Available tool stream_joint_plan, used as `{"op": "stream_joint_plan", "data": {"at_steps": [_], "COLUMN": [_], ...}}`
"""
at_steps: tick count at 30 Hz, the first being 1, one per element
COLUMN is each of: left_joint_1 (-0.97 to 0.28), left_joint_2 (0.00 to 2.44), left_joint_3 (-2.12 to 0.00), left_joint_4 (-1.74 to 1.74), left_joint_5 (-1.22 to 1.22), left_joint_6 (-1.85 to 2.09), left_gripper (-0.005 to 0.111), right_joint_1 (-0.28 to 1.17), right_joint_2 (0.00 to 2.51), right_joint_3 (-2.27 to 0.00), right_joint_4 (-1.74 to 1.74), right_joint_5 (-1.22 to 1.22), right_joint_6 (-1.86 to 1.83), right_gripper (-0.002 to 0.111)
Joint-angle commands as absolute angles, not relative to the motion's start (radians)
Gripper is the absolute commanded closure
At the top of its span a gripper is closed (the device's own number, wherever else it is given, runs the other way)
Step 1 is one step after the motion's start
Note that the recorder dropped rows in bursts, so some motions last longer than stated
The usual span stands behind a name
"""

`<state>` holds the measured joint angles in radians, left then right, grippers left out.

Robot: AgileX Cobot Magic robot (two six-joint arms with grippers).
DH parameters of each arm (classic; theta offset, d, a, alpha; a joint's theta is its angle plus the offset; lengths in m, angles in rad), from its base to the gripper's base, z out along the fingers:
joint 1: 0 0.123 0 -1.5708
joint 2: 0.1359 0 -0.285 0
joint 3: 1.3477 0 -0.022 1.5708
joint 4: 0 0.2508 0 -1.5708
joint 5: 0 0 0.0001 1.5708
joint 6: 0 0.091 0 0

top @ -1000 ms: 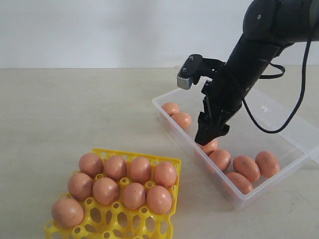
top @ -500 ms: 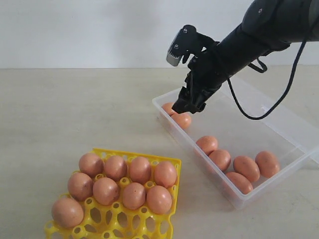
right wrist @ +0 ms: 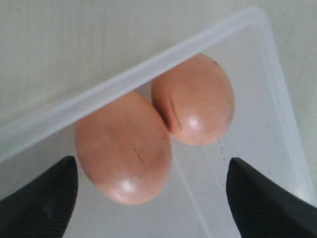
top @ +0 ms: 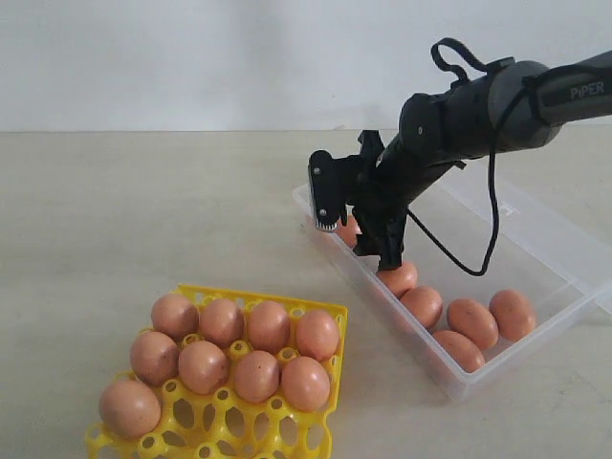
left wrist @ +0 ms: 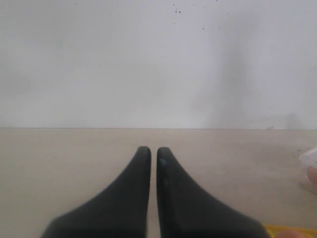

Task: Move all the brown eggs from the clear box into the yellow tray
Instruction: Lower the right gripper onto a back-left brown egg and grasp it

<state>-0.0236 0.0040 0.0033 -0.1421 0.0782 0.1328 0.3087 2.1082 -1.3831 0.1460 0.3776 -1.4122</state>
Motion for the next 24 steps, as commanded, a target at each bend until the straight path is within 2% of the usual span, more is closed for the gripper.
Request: {"op": "stream_joint_plan", "data": {"at_steps": [1, 5, 7, 9, 11, 13, 15, 16, 19, 24], "left_joint_1": [-0.022, -0.022, -0.022, -0.022, -0.022, -0.022, -0.022, -0.022, -0.022, -0.022], "left_joint_2": [0.000, 0.000, 0.000, 0.000, 0.000, 0.000, 0.000, 0.000, 0.000, 0.000], "left_joint_3": [0.000, 0.000, 0.000, 0.000, 0.000, 0.000, 0.000, 0.000, 0.000, 0.000], "left_joint_4": [-0.146, -0.146, -0.146, -0.146, -0.146, -0.146, -0.146, -0.146, -0.146, -0.146], "left_joint_5": [0.075, 0.075, 0.075, 0.075, 0.075, 0.075, 0.075, 0.075, 0.078, 0.075], "left_joint_6": [0.126, 0.126, 0.126, 0.126, 0.126, 0.126, 0.126, 0.126, 0.126, 0.126], "left_gripper": [0.103, 0.103, 0.103, 0.103, 0.103, 0.103, 0.103, 0.103, 0.103, 0.103], "right_joint_1": [0.310, 0.310, 0.310, 0.310, 0.310, 0.310, 0.310, 0.310, 0.310, 0.308], "right_joint_2": [2.125, 2.125, 2.125, 2.125, 2.125, 2.125, 2.125, 2.125, 2.094, 1.996], "right_joint_3": [-1.387, -1.387, -1.387, -1.387, -1.387, -1.387, -1.387, -1.387, -1.387, -1.387], "right_joint_4": [0.143, 0.165, 0.178, 0.178, 0.197, 0.234, 0.323, 0.343, 0.354, 0.354], "right_joint_5": [0.367, 0.367, 0.377, 0.401, 0.442, 0.458, 0.460, 0.460, 0.460, 0.458], "right_joint_6": [-1.433, -1.450, -1.455, -1.455, -1.455, -1.455, -1.438, -1.428, -1.219, -1.073], "right_gripper": [0.036, 0.036, 0.039, 0.048, 0.059, 0.076, 0.104, 0.108, 0.108, 0.108]}}
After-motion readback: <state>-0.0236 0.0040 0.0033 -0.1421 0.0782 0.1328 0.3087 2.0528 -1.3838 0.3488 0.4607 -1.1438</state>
